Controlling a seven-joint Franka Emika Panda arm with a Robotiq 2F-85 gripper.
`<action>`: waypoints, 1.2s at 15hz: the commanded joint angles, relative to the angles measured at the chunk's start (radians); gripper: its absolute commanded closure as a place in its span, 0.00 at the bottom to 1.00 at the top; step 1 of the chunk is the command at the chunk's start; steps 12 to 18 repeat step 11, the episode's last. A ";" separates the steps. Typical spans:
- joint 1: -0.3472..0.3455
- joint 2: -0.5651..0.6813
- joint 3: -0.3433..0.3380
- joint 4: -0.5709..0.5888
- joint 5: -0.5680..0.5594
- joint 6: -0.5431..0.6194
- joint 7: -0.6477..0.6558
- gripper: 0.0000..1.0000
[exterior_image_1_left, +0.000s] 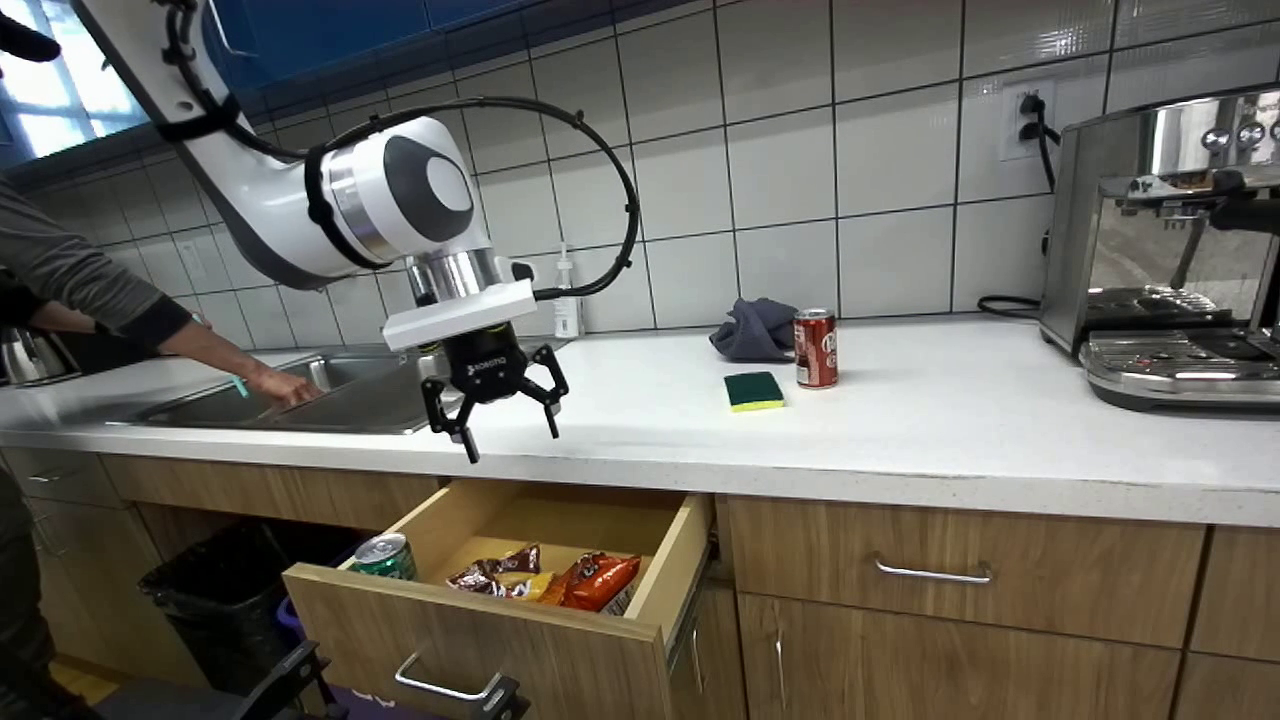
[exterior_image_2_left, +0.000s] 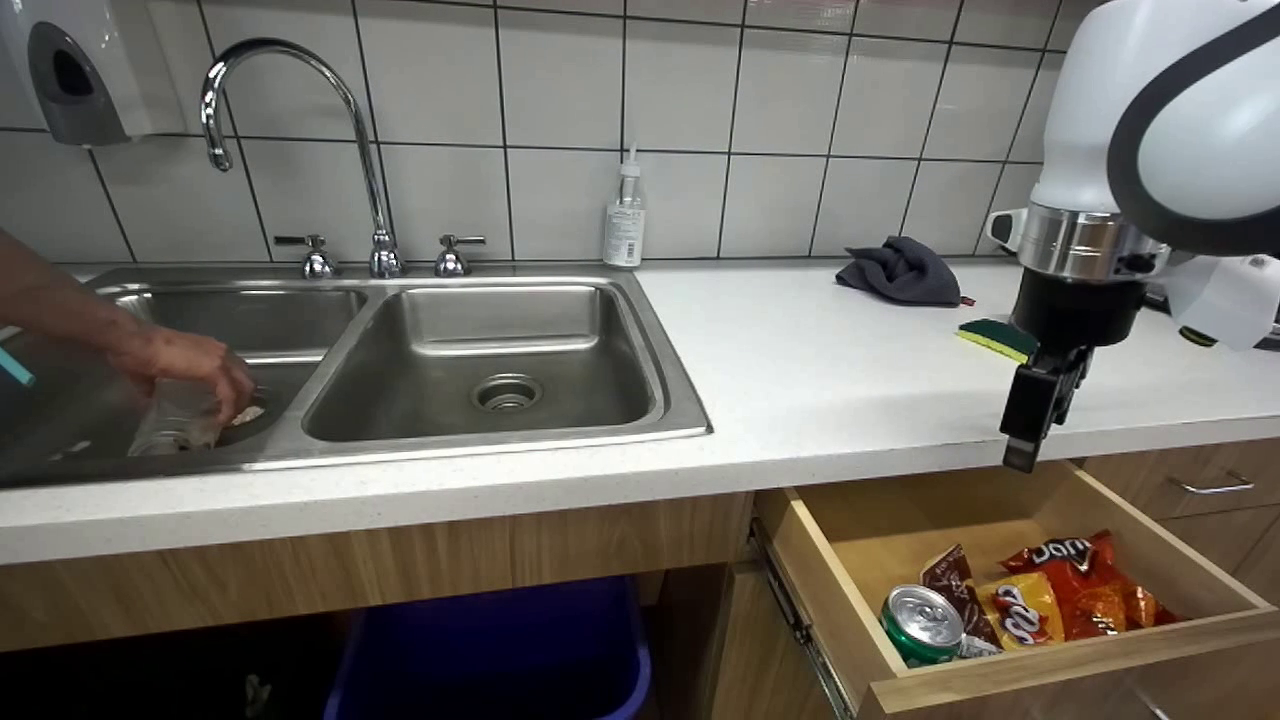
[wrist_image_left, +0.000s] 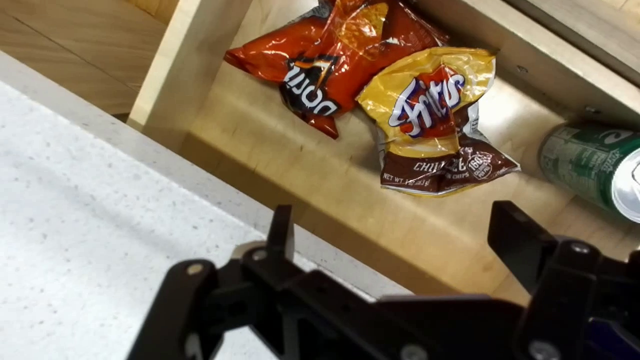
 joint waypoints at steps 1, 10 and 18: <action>-0.003 -0.038 -0.004 0.013 0.024 -0.049 0.063 0.00; -0.003 -0.023 -0.008 0.012 0.026 -0.018 0.071 0.00; -0.003 -0.023 -0.008 0.012 0.026 -0.018 0.072 0.00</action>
